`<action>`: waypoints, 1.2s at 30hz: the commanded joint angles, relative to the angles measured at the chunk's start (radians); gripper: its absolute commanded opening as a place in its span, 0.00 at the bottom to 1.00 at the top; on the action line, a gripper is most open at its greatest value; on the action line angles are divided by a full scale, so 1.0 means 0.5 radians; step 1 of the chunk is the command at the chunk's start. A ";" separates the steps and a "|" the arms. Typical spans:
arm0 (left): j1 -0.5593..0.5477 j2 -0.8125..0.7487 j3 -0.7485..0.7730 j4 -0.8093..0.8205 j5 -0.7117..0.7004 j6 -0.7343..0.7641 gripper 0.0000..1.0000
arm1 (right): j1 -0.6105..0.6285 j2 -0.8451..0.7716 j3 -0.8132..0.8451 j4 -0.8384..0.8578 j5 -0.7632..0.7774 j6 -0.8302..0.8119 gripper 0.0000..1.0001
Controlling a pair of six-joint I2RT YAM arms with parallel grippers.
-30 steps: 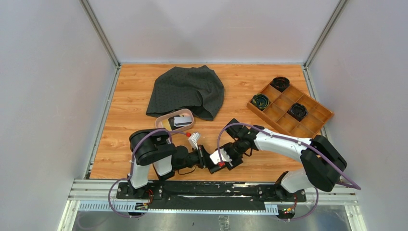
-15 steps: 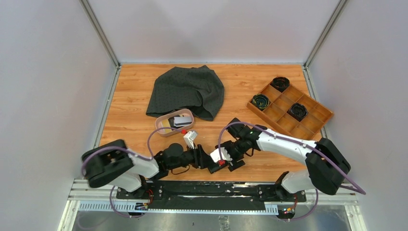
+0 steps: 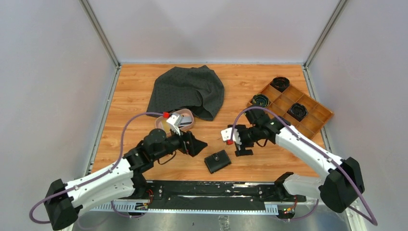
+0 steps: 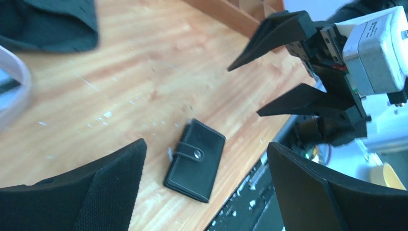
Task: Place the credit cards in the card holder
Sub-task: Reset both arms
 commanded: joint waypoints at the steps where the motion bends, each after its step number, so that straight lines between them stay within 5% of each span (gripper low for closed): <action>1: 0.192 -0.081 0.384 -0.723 -0.044 0.372 1.00 | -0.234 -0.150 0.211 -0.127 0.134 0.406 0.85; 10: 1.018 0.037 1.061 -1.260 0.331 0.593 1.00 | -0.995 -0.357 0.649 -0.083 0.078 1.163 1.00; 15: 1.538 0.056 1.200 -1.203 0.763 0.495 1.00 | -1.087 -0.453 0.850 -0.012 0.193 1.499 1.00; 25: 1.581 0.013 1.461 -1.386 0.838 0.490 1.00 | -1.091 -0.423 1.206 -0.113 0.109 1.831 1.00; 36: 1.579 -0.115 1.505 -1.513 0.887 0.544 1.00 | -1.097 -0.480 1.190 -0.122 0.059 1.979 1.00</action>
